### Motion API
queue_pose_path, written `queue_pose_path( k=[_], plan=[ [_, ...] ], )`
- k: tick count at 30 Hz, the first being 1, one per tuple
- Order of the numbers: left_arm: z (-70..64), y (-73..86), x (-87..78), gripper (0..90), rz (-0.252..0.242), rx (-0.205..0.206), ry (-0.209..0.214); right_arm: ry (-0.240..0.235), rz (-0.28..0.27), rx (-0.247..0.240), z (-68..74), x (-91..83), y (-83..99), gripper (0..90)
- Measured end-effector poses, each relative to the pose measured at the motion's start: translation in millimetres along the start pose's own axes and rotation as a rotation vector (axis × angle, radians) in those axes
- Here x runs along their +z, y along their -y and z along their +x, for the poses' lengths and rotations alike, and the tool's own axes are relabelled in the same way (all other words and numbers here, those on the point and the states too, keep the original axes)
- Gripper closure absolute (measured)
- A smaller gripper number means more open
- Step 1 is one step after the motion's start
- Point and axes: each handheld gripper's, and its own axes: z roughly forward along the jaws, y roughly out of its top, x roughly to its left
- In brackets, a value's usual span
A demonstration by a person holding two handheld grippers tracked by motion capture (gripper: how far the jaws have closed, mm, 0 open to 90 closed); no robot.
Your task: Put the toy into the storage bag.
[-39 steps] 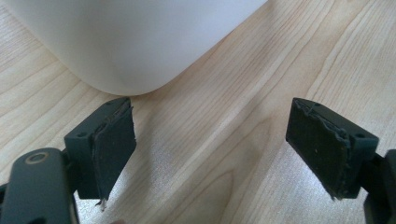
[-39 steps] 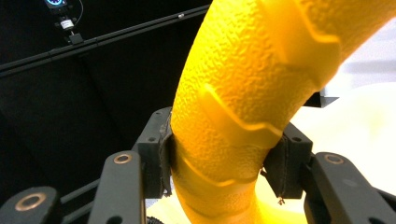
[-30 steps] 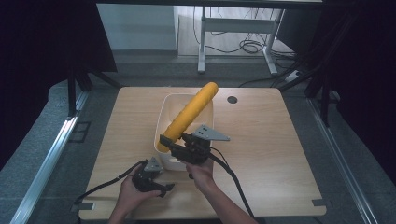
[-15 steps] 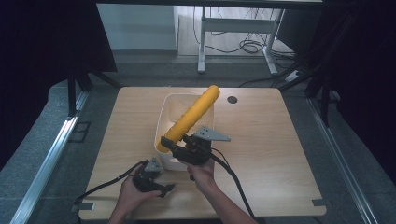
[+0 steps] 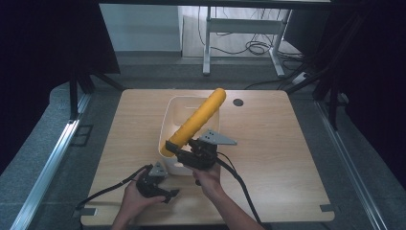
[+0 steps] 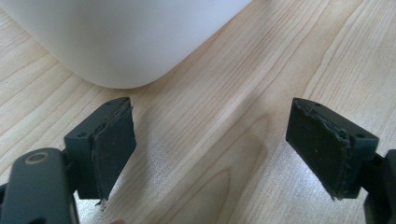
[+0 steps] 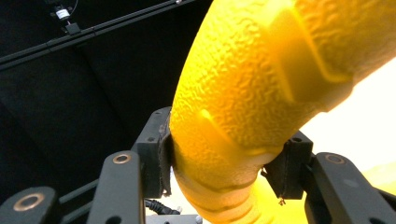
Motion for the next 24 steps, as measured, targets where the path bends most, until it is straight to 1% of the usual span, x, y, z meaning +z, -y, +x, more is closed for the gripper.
queue_pose_path(
  k=[3, 6, 10, 12, 17, 20, 23, 24],
  plan=[
    [0.0, 0.0, -0.2, 15.9, 0.000, 0.000, -0.001, -0.001, -0.001, -0.004, -0.1, -0.8, 0.3, 47.6],
    [0.1, 0.0, -0.1, 15.9, 0.000, 0.000, -0.001, 0.006, -0.008, -0.022, 0.1, -3.3, -0.2, 43.5],
    [0.0, 0.0, 0.7, 15.9, 0.001, -0.001, 0.002, 0.014, -0.006, -0.027, -0.3, -9.0, -1.7, 36.2],
    [0.3, 0.0, 0.3, 15.9, 0.002, 0.002, -0.001, 0.017, -0.004, -0.030, -1.2, -12.7, -1.8, 34.5],
    [0.2, 0.1, 0.2, 15.9, 0.003, 0.003, -0.001, 0.022, -0.009, -0.044, -6.4, -27.2, -2.2, 33.2],
    [0.1, 0.3, 0.2, 15.9, 0.004, 0.004, 0.000, 0.035, -0.014, -0.047, -10.1, -37.7, -3.4, 33.3],
    [0.0, 0.1, -0.6, 15.9, 0.005, 0.005, -0.002, 0.055, -0.020, -0.055, -16.0, -52.9, -7.0, 33.6],
    [0.0, 0.1, -0.6, 15.9, 0.005, 0.005, -0.002, 0.055, -0.020, -0.055, -16.0, -52.9, -7.0, 33.6]
  ],
)
